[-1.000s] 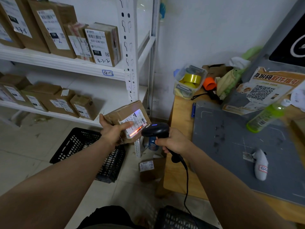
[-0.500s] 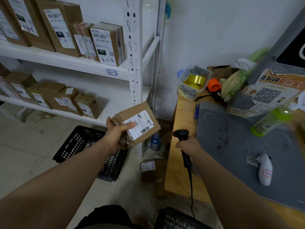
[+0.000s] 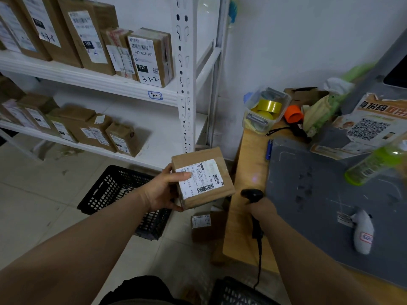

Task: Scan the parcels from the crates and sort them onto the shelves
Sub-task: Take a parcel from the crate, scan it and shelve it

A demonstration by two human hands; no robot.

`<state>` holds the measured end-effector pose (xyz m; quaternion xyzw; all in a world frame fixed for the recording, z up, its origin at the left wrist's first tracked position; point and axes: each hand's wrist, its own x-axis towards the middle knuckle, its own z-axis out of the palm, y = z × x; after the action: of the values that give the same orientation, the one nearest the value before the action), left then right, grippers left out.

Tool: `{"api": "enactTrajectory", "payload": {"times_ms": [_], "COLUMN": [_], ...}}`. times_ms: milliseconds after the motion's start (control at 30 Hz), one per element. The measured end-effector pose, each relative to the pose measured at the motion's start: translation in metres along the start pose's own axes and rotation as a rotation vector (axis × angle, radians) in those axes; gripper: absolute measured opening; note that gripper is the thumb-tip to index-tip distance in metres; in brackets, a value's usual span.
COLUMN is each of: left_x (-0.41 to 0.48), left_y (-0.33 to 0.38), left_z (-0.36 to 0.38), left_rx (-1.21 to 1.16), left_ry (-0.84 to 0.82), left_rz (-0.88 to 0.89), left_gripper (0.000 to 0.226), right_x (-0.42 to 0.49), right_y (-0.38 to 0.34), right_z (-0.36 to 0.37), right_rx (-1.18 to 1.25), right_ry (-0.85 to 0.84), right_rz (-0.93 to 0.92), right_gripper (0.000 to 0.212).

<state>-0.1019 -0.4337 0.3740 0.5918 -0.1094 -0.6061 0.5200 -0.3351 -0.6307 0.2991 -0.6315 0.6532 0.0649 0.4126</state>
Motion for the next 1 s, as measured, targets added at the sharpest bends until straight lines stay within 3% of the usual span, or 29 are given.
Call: {"api": "enactTrajectory", "payload": {"times_ms": [100,233,400,533,600,733,833,900,933,1000], "left_x": [-0.003,-0.005,-0.01,-0.018,-0.022,-0.031,-0.037,-0.045,-0.049,-0.06], "left_y": [0.002,0.004,0.005,0.008,0.008,0.008,0.013,0.019,0.023,0.032], "left_z": [0.001,0.0,-0.007,-0.013,-0.019,-0.038,-0.058,-0.07,-0.077,-0.092], "left_rx": [0.01,0.003,-0.019,-0.017,-0.019,0.043,0.205,0.417,0.54,0.754], "left_ry": [0.008,0.019,0.051,0.08,0.086,0.102,0.161,0.19,0.213,0.247], "left_rz": [-0.005,-0.007,-0.011,-0.036,-0.047,-0.045,-0.02,-0.013,-0.011,-0.001], "left_gripper": [0.086,0.089,0.084,0.08,0.079,0.102,0.146,0.162,0.164,0.163], "right_x": [-0.003,-0.013,-0.032,-0.05,-0.064,-0.096,-0.122,-0.137,-0.147,-0.165], "right_y": [-0.002,-0.007,-0.023,-0.044,-0.061,-0.106,-0.139,-0.162,-0.175,-0.199], "right_z": [-0.002,-0.007,-0.023,-0.026,-0.02,-0.001,0.015,0.03,0.038,0.056], "right_rx": [0.0,0.021,-0.064,-0.129,-0.013,0.172,0.13,0.079,0.035,-0.044], "right_ry": [0.017,0.058,0.11,0.183,0.211,0.005,-0.208,-0.303,-0.336,-0.388], "right_rz": [0.029,0.058,-0.017,-0.116,-0.236,-0.485,-0.619,-0.668,-0.664,-0.654], "right_gripper": [0.029,0.072,0.094,0.087,0.074,0.059,0.044,0.06,0.075,0.084]}}
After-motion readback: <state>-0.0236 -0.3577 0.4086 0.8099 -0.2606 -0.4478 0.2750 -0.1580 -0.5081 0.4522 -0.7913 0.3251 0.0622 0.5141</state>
